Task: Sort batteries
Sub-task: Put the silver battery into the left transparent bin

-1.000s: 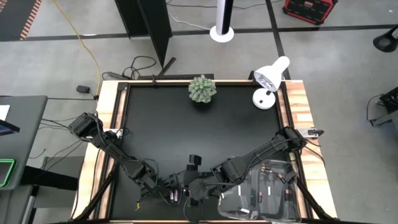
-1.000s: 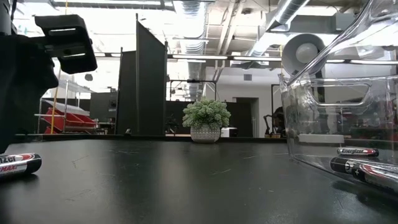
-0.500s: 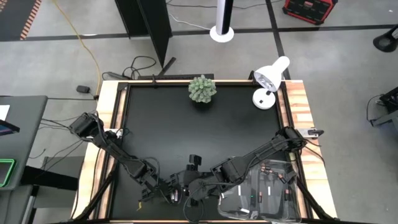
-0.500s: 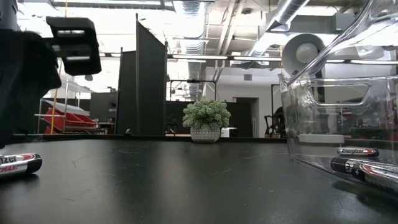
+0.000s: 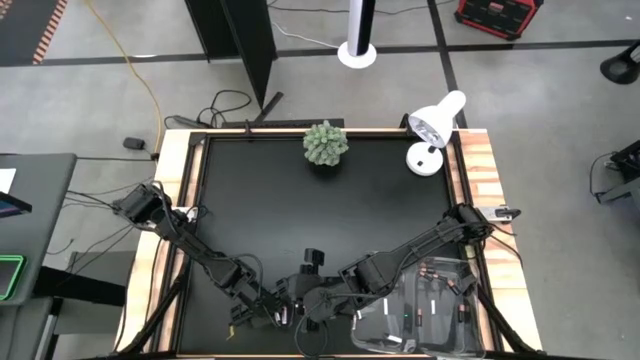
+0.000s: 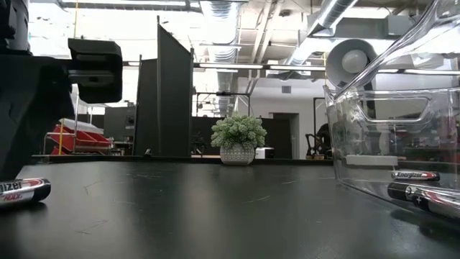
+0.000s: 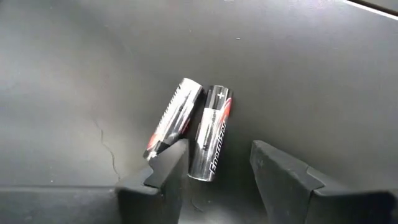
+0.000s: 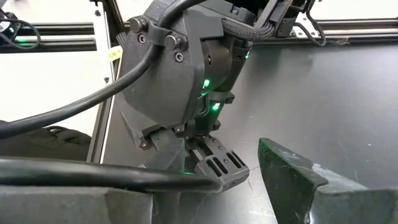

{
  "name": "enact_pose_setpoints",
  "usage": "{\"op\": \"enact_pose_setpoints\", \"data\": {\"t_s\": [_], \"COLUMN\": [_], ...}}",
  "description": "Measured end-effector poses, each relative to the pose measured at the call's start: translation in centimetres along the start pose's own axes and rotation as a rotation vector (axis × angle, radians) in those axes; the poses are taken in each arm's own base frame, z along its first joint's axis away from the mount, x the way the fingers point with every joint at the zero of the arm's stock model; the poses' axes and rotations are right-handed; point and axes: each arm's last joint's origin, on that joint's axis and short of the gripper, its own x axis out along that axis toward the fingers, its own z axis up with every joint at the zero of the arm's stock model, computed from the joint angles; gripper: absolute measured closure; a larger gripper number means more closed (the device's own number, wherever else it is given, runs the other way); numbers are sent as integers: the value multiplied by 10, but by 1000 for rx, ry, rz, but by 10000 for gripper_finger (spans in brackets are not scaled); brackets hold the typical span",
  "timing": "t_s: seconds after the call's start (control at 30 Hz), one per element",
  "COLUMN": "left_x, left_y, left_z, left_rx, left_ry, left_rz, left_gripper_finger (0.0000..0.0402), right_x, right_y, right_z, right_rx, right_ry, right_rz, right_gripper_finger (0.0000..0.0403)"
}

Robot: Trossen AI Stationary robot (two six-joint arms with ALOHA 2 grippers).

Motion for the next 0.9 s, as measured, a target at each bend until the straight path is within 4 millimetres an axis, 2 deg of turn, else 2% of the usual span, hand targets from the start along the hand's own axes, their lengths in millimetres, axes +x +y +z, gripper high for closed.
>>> {"op": "enact_pose_setpoints", "data": {"t_s": [0.43,0.57,0.9], "left_x": [0,0,-3], "left_y": [5,7,7], "left_z": [-5,-6,-6], "left_rx": [-54,-73,-72], "left_ry": [3,9,15], "left_rz": [-43,-41,-39], "left_gripper_finger": [340,353,356], "right_x": [0,0,-2], "right_y": [0,0,5], "right_z": [0,0,1], "right_rx": [3,4,-15], "right_ry": [0,-1,-23], "right_rz": [0,0,16], "right_gripper_finger": [181,181,181]}}
